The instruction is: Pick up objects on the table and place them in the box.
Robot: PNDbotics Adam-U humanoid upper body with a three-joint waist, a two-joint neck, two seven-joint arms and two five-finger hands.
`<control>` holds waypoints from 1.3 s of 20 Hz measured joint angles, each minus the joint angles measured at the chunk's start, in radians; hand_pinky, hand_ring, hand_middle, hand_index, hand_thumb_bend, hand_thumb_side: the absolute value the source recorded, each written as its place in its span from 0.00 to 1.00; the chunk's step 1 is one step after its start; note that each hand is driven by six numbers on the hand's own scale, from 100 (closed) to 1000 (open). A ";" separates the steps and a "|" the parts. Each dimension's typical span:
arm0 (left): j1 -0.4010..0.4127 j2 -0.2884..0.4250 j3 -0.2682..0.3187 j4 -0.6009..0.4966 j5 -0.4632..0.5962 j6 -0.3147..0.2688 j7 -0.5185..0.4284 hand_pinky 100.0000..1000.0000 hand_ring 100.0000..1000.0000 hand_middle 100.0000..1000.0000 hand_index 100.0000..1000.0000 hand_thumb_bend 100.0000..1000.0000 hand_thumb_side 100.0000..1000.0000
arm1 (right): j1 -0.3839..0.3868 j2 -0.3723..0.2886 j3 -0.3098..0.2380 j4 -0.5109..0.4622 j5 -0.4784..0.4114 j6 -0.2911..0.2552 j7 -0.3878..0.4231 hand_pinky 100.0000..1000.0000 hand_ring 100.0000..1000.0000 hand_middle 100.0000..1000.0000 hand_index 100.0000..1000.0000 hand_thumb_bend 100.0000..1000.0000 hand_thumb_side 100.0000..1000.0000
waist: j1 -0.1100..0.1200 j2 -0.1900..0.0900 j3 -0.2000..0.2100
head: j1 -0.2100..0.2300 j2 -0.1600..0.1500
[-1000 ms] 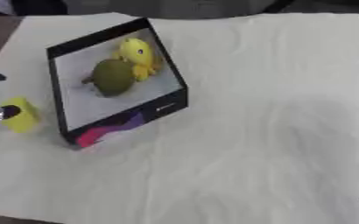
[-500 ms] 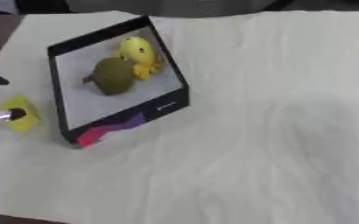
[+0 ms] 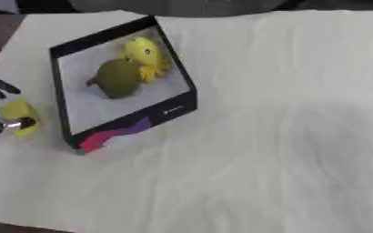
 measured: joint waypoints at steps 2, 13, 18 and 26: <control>0.000 0.000 0.000 0.000 -0.004 -0.003 -0.008 0.85 0.77 0.77 0.81 0.45 0.37 | 0.000 0.002 0.000 0.000 0.000 0.001 0.001 0.94 1.00 0.62 0.88 0.00 0.52 | 0.000 0.000 0.000 | 0.000 0.000; -0.003 0.000 -0.007 -0.001 -0.009 -0.003 -0.046 0.82 0.73 0.73 0.67 0.36 0.38 | 0.000 0.003 0.000 0.000 0.000 0.007 0.006 0.94 1.00 0.62 0.88 0.00 0.51 | 0.000 0.000 0.001 | 0.005 0.004; -0.008 0.000 -0.012 -0.002 -0.010 -0.004 -0.073 0.81 0.72 0.71 0.61 0.29 0.27 | 0.000 0.003 0.000 0.000 0.000 0.007 0.007 0.94 1.00 0.62 0.88 0.00 0.51 | 0.001 0.000 0.002 | 0.009 0.007; -0.008 0.002 -0.007 -0.034 -0.005 -0.006 -0.099 0.79 0.69 0.66 0.50 0.08 0.03 | 0.000 0.003 0.000 0.000 0.000 0.007 0.009 0.94 1.00 0.62 0.88 0.00 0.50 | 0.003 0.000 0.007 | 0.009 0.008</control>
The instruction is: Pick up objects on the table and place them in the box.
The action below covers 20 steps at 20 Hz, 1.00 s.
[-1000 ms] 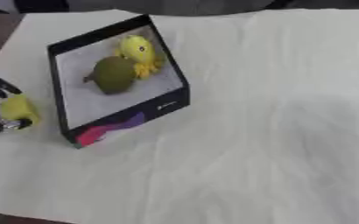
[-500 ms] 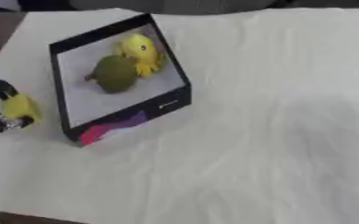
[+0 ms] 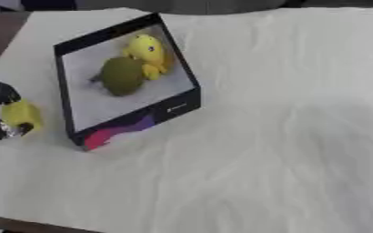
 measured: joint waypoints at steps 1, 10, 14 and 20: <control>0.000 0.003 0.008 -0.015 0.008 -0.004 0.003 0.79 0.69 0.65 0.49 0.06 0.00 | 0.000 0.000 0.000 0.000 0.000 0.000 0.000 0.94 1.00 0.62 0.88 0.00 0.50 | 0.000 0.000 0.000 | 0.000 0.000; -0.111 0.089 0.184 -0.333 0.130 -0.023 0.168 0.80 0.67 0.62 0.47 0.01 0.00 | -0.014 -0.020 0.000 0.000 -0.002 -0.014 0.011 0.94 1.00 0.62 0.88 0.00 0.50 | 0.010 0.000 -0.009 | -0.001 -0.001; -0.257 0.019 0.175 -0.295 0.151 -0.051 0.165 0.79 0.67 0.61 0.48 0.00 0.00 | -0.046 -0.037 0.006 0.000 -0.018 -0.025 0.023 0.94 1.00 0.63 0.88 0.00 0.49 | 0.013 0.000 -0.041 | 0.011 -0.002; -0.382 -0.167 0.119 -0.073 0.047 -0.167 0.115 0.78 0.67 0.62 0.49 0.03 0.00 | -0.081 -0.057 0.012 0.000 -0.042 -0.032 0.027 0.94 1.00 0.63 0.88 0.00 0.50 | 0.013 0.000 -0.063 | 0.027 -0.011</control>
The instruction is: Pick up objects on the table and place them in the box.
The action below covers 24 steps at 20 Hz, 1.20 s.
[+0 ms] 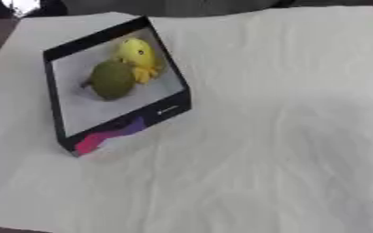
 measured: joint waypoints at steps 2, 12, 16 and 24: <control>-0.010 -0.046 -0.016 0.080 -0.060 -0.036 -0.018 0.78 0.68 0.62 0.50 0.03 0.00 | -0.007 -0.004 0.000 0.000 -0.003 0.003 -0.005 0.94 1.00 0.62 0.88 0.00 0.50 | 0.000 0.000 -0.002 | 0.004 -0.003; -0.010 -0.148 -0.050 0.267 -0.226 -0.215 -0.107 0.81 0.71 0.67 0.58 0.09 0.04 | -0.024 -0.005 0.013 0.000 -0.011 0.010 0.002 0.94 1.00 0.62 0.88 0.00 0.50 | 0.000 0.000 -0.005 | 0.008 -0.007; -0.010 -0.152 -0.050 0.276 -0.238 -0.228 -0.110 0.88 0.80 0.79 0.91 0.45 0.65 | -0.024 -0.005 0.013 0.000 -0.011 0.010 0.003 0.94 1.00 0.62 0.88 0.00 0.50 | 0.000 0.000 -0.005 | 0.008 -0.007; -0.001 -0.126 0.041 0.222 -0.256 -0.183 -0.089 0.89 0.80 0.79 0.89 0.38 0.67 | -0.006 -0.005 0.013 0.000 -0.011 0.015 -0.001 0.94 1.00 0.62 0.88 0.00 0.50 | 0.001 -0.001 0.011 | -0.001 -0.007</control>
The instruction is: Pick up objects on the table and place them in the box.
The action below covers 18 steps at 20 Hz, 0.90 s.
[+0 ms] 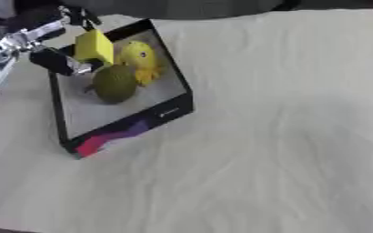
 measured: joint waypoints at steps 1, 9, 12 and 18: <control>0.001 0.004 0.016 -0.018 0.008 0.007 0.006 0.89 0.80 0.79 0.89 0.34 0.66 | 0.000 0.000 0.000 0.000 0.000 0.000 0.000 0.94 1.00 0.62 0.88 0.00 0.50 | 0.000 0.000 0.003 | -0.001 0.000; 0.043 0.046 0.188 -0.208 0.121 0.081 0.112 0.83 0.74 0.73 0.83 0.00 0.62 | 0.013 -0.003 -0.006 0.000 0.000 -0.009 -0.008 0.94 1.00 0.62 0.87 0.00 0.49 | 0.000 -0.001 0.026 | -0.045 0.001; 0.091 0.083 0.254 -0.281 0.165 0.103 0.157 0.83 0.74 0.74 0.84 0.00 0.67 | 0.023 -0.003 -0.012 0.000 0.000 -0.014 -0.013 0.94 1.00 0.62 0.87 0.00 0.49 | 0.000 -0.001 0.035 | -0.062 0.001; 0.228 0.165 0.390 -0.426 0.255 0.171 0.245 0.82 0.75 0.75 0.85 0.00 0.67 | 0.042 -0.003 -0.026 0.000 0.001 -0.026 -0.029 0.94 1.00 0.62 0.87 0.00 0.49 | -0.005 -0.001 0.058 | -0.096 0.009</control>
